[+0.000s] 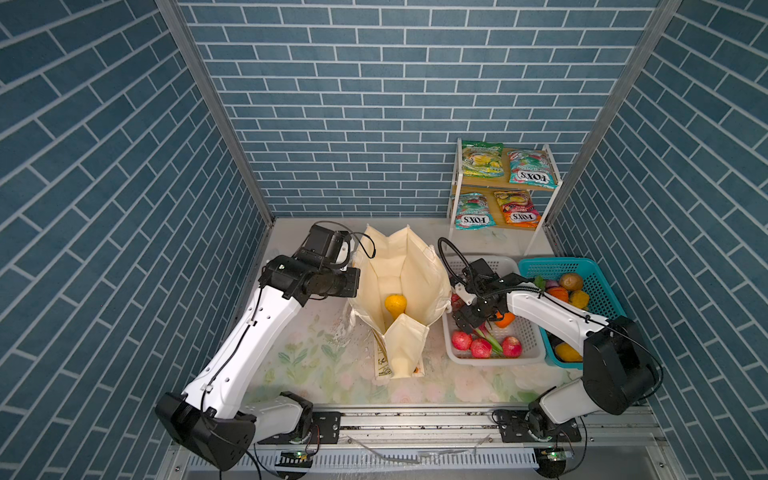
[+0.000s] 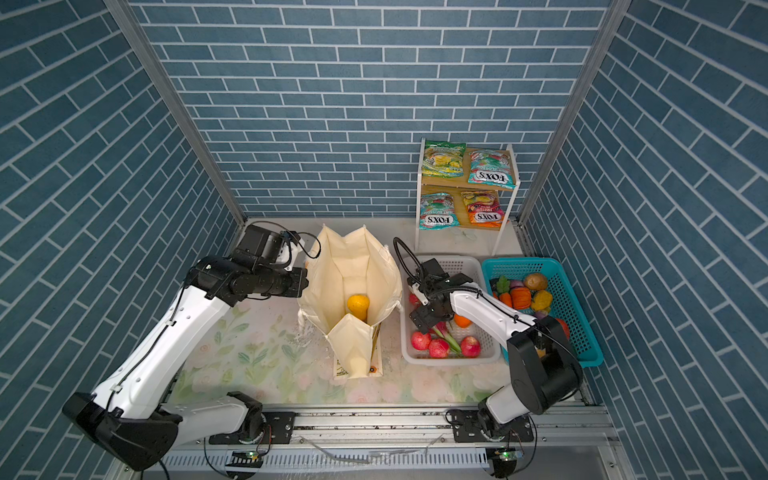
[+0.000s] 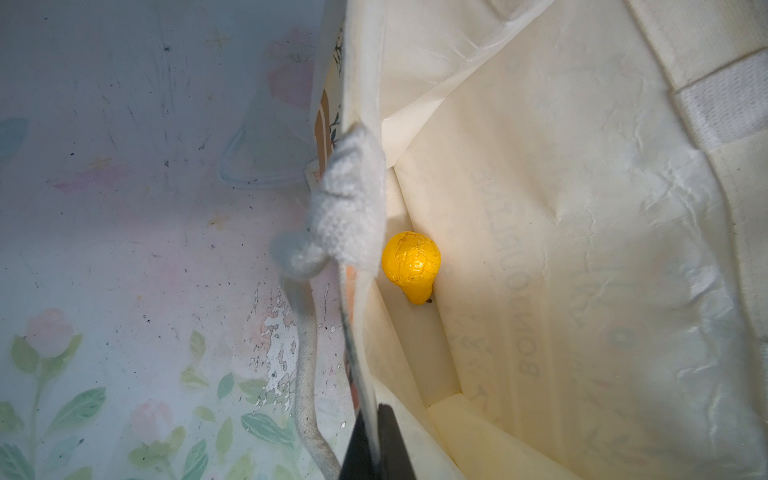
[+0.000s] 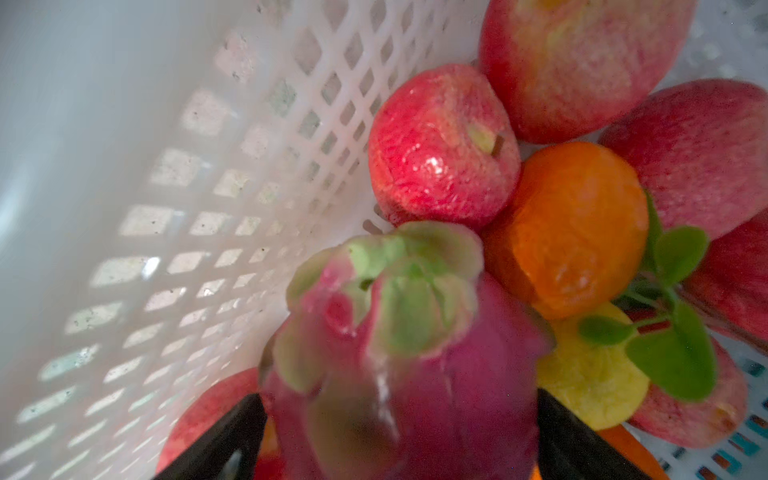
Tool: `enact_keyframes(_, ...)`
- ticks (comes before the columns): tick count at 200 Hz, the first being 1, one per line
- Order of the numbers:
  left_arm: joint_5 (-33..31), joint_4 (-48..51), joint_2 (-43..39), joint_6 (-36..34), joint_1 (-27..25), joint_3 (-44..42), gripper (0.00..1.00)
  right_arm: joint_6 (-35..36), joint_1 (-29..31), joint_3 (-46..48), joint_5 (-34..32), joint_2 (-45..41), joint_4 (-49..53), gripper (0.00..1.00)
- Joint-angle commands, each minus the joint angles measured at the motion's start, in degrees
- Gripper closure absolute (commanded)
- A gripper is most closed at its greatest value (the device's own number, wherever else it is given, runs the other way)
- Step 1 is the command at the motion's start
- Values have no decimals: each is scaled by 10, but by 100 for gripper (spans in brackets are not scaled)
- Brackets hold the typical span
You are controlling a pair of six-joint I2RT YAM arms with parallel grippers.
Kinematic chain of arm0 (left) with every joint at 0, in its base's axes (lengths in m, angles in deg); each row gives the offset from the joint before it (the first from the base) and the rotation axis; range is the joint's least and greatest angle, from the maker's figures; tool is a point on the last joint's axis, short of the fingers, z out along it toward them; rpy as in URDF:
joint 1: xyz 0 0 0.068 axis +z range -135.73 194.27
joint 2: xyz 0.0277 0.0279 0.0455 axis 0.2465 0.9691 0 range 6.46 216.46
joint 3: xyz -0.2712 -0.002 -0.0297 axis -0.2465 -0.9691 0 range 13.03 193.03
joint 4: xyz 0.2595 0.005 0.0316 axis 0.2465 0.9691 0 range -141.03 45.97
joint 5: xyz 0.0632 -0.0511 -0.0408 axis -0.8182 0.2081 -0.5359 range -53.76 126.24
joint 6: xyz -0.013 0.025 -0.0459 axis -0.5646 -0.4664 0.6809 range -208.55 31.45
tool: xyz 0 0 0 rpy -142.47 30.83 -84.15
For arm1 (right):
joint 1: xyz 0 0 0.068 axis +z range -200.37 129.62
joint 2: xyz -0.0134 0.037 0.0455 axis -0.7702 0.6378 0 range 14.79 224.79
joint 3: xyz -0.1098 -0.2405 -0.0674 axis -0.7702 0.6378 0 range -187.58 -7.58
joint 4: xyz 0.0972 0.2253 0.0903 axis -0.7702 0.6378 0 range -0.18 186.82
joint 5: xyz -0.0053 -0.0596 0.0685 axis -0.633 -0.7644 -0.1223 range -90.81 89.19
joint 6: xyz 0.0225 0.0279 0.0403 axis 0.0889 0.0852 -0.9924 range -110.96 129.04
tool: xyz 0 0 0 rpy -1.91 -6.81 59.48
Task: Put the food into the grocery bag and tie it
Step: 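Lower the right gripper onto the pink dragon fruit and close on it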
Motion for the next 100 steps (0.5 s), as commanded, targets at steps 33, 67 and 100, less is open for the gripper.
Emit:
enact_keyframes(33, -4, 5, -3, -5, -2, 6, 100, 5, -2, -7, -31, 20, -9, 6)
enact_keyframes(67, -4, 6, -5, -6, -2, 5, 100, -9, -3, -13, -27, -7, 2, 19)
enact_keyframes(100, -5, 5, -6, -6, -2, 4, 100, -29, -5, -23, -23, -58, 28, 33)
